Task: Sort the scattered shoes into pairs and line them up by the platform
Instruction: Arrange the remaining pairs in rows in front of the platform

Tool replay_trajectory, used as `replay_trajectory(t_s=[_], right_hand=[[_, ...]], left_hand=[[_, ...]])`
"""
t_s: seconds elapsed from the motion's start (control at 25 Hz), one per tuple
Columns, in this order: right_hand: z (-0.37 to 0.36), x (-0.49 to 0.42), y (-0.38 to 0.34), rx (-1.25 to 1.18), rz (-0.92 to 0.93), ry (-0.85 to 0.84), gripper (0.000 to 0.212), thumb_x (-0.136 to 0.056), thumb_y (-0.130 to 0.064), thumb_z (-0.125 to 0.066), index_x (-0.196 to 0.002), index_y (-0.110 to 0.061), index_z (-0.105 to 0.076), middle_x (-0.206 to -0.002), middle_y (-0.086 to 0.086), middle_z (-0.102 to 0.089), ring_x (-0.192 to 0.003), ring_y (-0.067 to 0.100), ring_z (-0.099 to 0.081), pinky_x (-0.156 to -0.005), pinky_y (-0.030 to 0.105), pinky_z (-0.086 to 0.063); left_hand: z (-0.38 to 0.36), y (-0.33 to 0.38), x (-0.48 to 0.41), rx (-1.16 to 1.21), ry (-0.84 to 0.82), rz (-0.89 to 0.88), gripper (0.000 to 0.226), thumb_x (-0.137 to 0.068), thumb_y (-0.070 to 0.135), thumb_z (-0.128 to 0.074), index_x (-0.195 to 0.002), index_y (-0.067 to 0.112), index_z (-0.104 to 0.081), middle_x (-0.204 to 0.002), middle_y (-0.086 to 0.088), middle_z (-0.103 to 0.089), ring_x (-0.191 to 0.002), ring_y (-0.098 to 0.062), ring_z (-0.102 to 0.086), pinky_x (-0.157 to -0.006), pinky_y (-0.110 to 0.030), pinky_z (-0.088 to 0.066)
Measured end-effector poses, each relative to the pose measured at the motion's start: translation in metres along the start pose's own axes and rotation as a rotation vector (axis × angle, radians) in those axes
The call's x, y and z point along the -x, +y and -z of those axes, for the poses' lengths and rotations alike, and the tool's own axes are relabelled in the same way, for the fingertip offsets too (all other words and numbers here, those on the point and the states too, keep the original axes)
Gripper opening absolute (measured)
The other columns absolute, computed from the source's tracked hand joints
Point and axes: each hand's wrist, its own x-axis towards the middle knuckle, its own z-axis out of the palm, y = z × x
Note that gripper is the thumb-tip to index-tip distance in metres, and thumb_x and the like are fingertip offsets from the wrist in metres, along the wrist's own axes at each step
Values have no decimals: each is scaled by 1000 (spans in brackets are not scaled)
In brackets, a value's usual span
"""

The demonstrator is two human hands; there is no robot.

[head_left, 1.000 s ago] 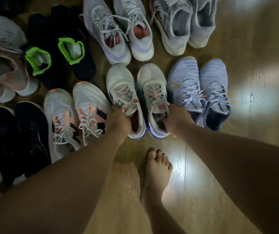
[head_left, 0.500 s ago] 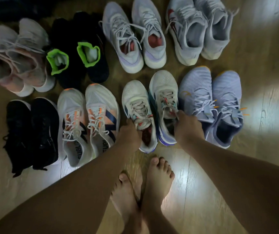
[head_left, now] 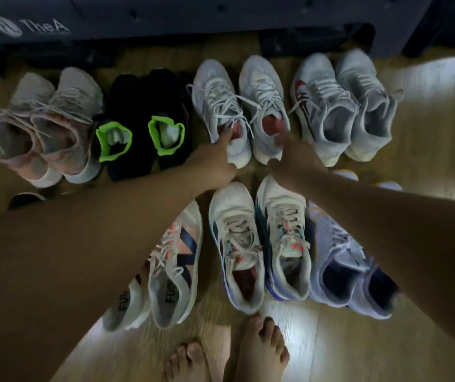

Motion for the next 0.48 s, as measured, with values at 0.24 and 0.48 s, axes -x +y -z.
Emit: replay_trajectory(t_s=[0.24,0.48], right_hand=[[-18,-32,0,116,2,117,53,-90,-19,-53,-140,-26,-37,-127,16,-52,-109,32,-54,-75,26,-35],[-19,-19,-1,96,17,176,20,-95,-17,-48,-107,-18,-64,-83,0,-57,-72,17,-52,-54,23,-30]], left_hand=[[-14,-6,-31,-29,31,-24,33,-98,30,-48,-122,9,-56,-126,-17,-57,-115,-33,-54,-92,-34,-47],[-14,-20,-19,-14,126,-94,31,-98,20,-46,-128,11,-51,-123,-23,-53,-113,-34,-49,-80,-25,-33]])
